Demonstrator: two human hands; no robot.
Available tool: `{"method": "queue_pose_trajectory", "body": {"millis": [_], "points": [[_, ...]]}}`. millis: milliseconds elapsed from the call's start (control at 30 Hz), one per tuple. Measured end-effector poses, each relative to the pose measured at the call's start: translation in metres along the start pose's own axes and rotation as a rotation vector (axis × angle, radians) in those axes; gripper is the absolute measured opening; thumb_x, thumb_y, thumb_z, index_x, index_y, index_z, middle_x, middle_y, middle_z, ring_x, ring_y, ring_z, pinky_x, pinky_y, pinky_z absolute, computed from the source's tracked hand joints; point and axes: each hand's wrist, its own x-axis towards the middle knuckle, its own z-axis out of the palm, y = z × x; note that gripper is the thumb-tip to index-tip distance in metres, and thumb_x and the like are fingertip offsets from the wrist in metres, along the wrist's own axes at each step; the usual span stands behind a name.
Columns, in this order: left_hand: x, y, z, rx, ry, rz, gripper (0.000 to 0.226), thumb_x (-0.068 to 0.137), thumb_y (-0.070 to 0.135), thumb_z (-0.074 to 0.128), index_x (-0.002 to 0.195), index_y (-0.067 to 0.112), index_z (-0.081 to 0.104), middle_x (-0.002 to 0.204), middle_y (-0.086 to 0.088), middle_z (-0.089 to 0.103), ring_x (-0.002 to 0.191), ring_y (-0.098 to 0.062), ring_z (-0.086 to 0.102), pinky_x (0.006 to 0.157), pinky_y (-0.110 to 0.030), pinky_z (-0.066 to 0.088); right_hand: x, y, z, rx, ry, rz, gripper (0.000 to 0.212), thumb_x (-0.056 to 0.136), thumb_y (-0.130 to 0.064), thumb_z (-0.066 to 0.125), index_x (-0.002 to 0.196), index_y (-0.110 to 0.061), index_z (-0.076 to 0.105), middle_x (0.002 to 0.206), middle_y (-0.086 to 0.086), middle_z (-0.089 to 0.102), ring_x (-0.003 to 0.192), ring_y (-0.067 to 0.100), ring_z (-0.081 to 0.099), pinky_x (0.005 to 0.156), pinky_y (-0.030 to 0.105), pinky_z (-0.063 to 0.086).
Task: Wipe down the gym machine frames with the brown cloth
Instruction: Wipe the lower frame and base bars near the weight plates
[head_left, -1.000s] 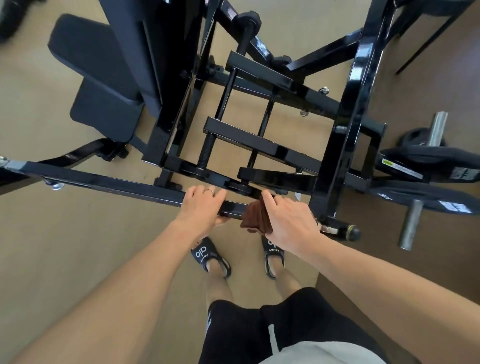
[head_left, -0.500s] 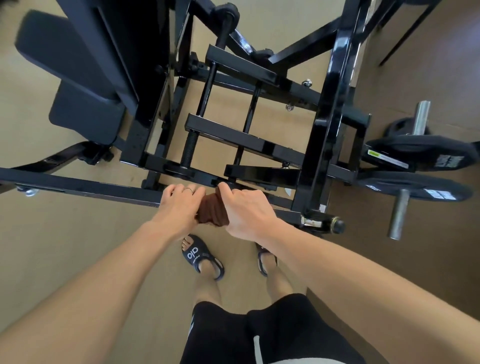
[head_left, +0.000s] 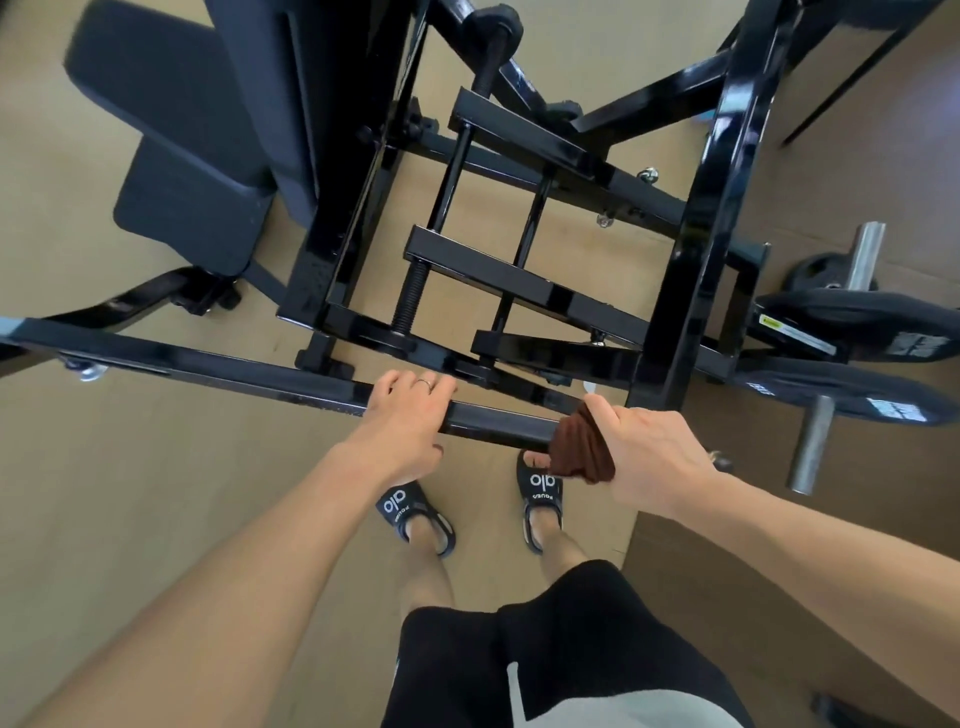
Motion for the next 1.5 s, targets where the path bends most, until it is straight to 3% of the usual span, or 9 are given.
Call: {"method": "queue_pose_trajectory", "body": {"millis": [67,167,300,600,867,1033,1233,1367,1500], "points": [[-0.001,-0.012,-0.006,-0.097,0.032,0.014,0.097,0.081,0.025,0.079,0.158,0.027,0.019,0.155,0.000,0.039,0.146,-0.023,0.030,0.124,-0.041,0.016,0.002,-0.003,-0.001,-0.024,-0.010,0.023,0.080,0.081,-0.054,0.072,0.141,-0.024,0.029,0.100,-0.009,0.065,0.076,0.014,0.053,0.065,0.028,0.040],[-0.009,-0.053,-0.018,0.138,0.172,0.027,0.117,0.074,0.040,0.084,0.161,0.027,0.007,0.161,-0.001,0.031,0.153,-0.025,0.019,0.125,-0.043,0.000,0.007,-0.010,-0.003,-0.041,-0.007,0.043,0.082,0.079,-0.058,0.072,0.143,-0.025,0.033,0.100,-0.011,0.067,0.079,0.013,0.061,0.063,0.026,0.037],[-0.024,-0.143,-0.026,0.266,0.136,-0.177,0.125,0.066,0.052,0.085,0.159,0.025,0.006,0.161,-0.008,0.027,0.152,-0.031,0.013,0.125,-0.049,0.004,0.014,-0.024,-0.004,-0.072,-0.045,0.067,0.079,0.079,-0.061,0.073,0.140,-0.025,0.039,0.096,-0.012,0.067,0.068,0.010,0.043,0.062,0.024,0.032],[-0.026,-0.191,-0.016,0.178,0.068,-0.179,0.091,0.065,0.030,0.084,0.142,0.029,0.036,0.143,-0.002,0.050,0.137,-0.024,0.040,0.121,-0.043,0.011,0.068,-0.105,-0.007,-0.021,0.026,-0.019,0.074,0.077,-0.054,0.076,0.135,-0.024,0.041,0.089,-0.010,0.068,0.068,0.015,0.064,0.059,0.025,0.039],[-0.028,-0.202,-0.004,0.137,0.155,-0.114,0.080,0.057,0.011,0.074,0.126,0.027,0.037,0.128,0.003,0.053,0.132,-0.020,0.043,0.121,-0.044,0.001,0.152,-0.234,-0.025,0.128,0.014,-0.050,0.049,0.077,-0.037,0.076,0.110,-0.021,0.044,0.071,-0.008,0.051,0.057,0.015,0.047,0.062,0.031,0.041],[-0.027,-0.204,0.003,0.138,0.217,-0.105,0.079,0.051,0.016,0.081,0.119,0.027,0.042,0.116,0.004,0.058,0.125,-0.021,0.051,0.117,-0.043,-0.006,0.192,-0.282,-0.028,0.201,0.020,-0.031,0.036,0.080,-0.045,0.071,0.099,-0.023,0.049,0.070,-0.007,0.054,0.061,0.020,0.052,0.062,0.033,0.043],[-0.026,-0.208,-0.001,0.126,0.159,-0.117,0.077,0.053,0.018,0.080,0.118,0.028,0.039,0.111,0.005,0.056,0.121,-0.021,0.051,0.117,-0.042,-0.004,0.198,-0.277,-0.020,0.248,0.015,-0.098,0.051,0.073,-0.041,0.075,0.100,-0.023,0.037,0.073,-0.006,0.051,0.067,0.022,0.051,0.061,0.033,0.036],[-0.026,-0.206,-0.002,0.119,0.153,-0.140,0.072,0.058,0.017,0.081,0.116,0.030,0.040,0.103,0.009,0.051,0.117,-0.021,0.053,0.120,-0.043,0.002,0.185,-0.264,-0.019,0.276,0.054,-0.132,0.054,0.073,-0.033,0.077,0.110,-0.018,0.041,0.069,-0.007,0.049,0.060,0.019,0.052,0.052,0.030,0.033],[-0.026,-0.204,-0.004,0.136,0.117,-0.153,0.076,0.058,0.017,0.082,0.120,0.028,0.040,0.108,0.008,0.052,0.121,-0.020,0.052,0.122,-0.044,0.005,0.141,-0.205,-0.010,0.171,0.120,-0.089,0.053,0.079,-0.037,0.075,0.116,-0.019,0.042,0.062,-0.013,0.042,0.048,0.003,0.039,0.047,0.022,0.023]]}}
